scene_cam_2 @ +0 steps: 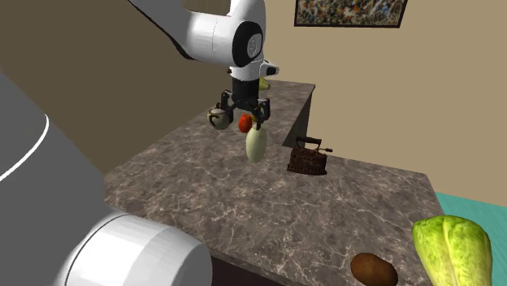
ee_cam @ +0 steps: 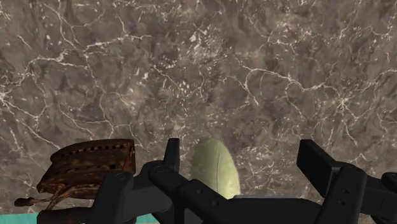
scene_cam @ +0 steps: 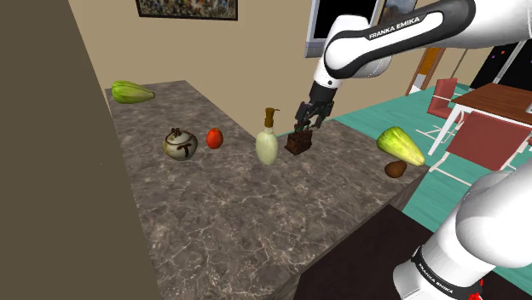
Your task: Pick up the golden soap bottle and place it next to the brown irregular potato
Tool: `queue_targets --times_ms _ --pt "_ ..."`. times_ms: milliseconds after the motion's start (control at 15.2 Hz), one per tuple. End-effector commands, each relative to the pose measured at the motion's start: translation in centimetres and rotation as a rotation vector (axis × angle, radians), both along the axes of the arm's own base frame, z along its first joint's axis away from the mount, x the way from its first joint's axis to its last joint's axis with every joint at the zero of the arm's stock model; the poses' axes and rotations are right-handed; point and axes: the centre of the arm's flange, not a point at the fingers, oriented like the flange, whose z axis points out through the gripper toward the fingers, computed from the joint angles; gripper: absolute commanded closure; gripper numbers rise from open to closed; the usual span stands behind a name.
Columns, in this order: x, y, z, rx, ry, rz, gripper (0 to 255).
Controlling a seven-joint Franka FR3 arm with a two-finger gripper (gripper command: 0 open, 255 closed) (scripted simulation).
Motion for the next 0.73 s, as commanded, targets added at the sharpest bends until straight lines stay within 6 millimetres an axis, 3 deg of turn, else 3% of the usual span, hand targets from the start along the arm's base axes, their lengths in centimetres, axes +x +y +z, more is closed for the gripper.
queue_targets --times_ms 0,660 --pt "2.3 0.0 -1.1 0.000 -0.033 0.012 0" --pt "13.0 1.1 -4.3 0.003 -0.187 0.069 0"
